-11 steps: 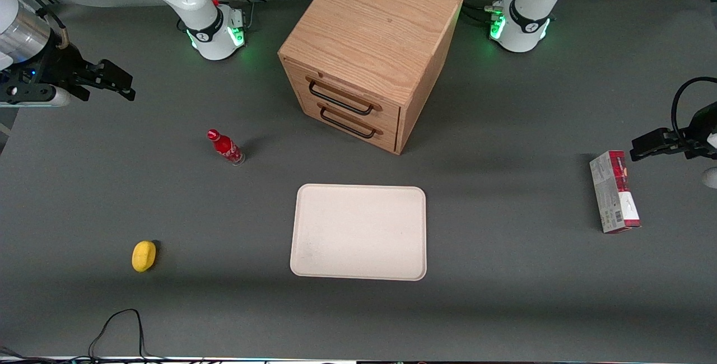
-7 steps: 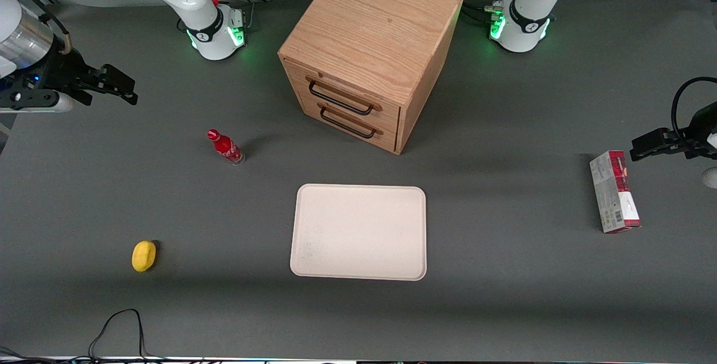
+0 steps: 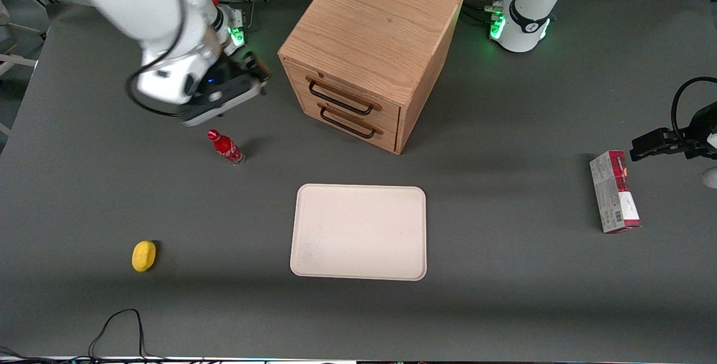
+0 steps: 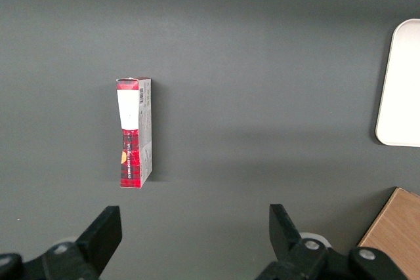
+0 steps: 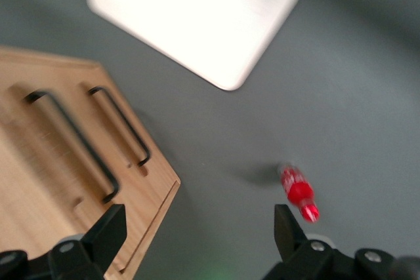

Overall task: Open upper drawer
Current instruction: 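Move the right gripper toward the upper drawer's black handle, then hook the right gripper onto the upper drawer's black handle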

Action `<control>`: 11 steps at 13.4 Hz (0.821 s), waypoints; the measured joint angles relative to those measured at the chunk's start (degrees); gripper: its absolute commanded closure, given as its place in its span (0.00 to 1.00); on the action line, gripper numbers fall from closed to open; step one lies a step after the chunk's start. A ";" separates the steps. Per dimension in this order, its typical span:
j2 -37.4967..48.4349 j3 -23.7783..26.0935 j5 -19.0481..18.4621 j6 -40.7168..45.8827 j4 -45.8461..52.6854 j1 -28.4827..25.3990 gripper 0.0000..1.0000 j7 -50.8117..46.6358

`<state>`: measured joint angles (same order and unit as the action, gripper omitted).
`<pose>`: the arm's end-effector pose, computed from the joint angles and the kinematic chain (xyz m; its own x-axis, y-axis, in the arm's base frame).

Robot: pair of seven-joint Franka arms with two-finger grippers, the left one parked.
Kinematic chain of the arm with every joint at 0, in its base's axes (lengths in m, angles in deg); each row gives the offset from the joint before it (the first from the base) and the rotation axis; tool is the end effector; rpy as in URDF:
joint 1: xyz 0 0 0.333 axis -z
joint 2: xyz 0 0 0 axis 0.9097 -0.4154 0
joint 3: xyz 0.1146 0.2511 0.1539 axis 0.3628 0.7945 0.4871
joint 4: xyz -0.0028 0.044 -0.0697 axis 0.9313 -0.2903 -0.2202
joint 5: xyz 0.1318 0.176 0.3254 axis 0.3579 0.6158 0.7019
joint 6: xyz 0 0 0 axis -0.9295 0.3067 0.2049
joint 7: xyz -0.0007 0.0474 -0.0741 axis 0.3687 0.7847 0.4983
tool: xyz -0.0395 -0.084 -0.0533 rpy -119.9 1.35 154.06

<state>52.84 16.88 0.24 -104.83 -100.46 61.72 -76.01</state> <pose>0.4959 0.3207 0.6008 0.8302 0.5567 -0.0295 0.5549 -0.8302 -0.0538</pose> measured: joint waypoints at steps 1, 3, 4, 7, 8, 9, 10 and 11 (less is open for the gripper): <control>-0.81 2.93 -1.13 0.06 1.04 -0.06 0.00 4.03; -2.35 5.81 -0.39 0.58 1.88 -0.07 0.00 9.40; -3.40 6.24 1.50 0.64 1.98 -0.06 0.00 10.51; -8.27 7.06 4.82 0.76 1.94 -0.16 0.00 12.85; -10.54 7.63 4.93 0.75 1.93 -0.23 0.00 13.38; -12.92 8.09 4.95 0.71 1.94 -0.34 0.00 13.77; -15.13 8.29 4.95 0.58 1.95 -0.52 0.00 14.06; -17.14 8.41 4.95 0.27 1.95 -0.69 0.00 14.22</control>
<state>35.70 25.28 5.19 -104.56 -98.51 61.03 -61.79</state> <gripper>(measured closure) 0.000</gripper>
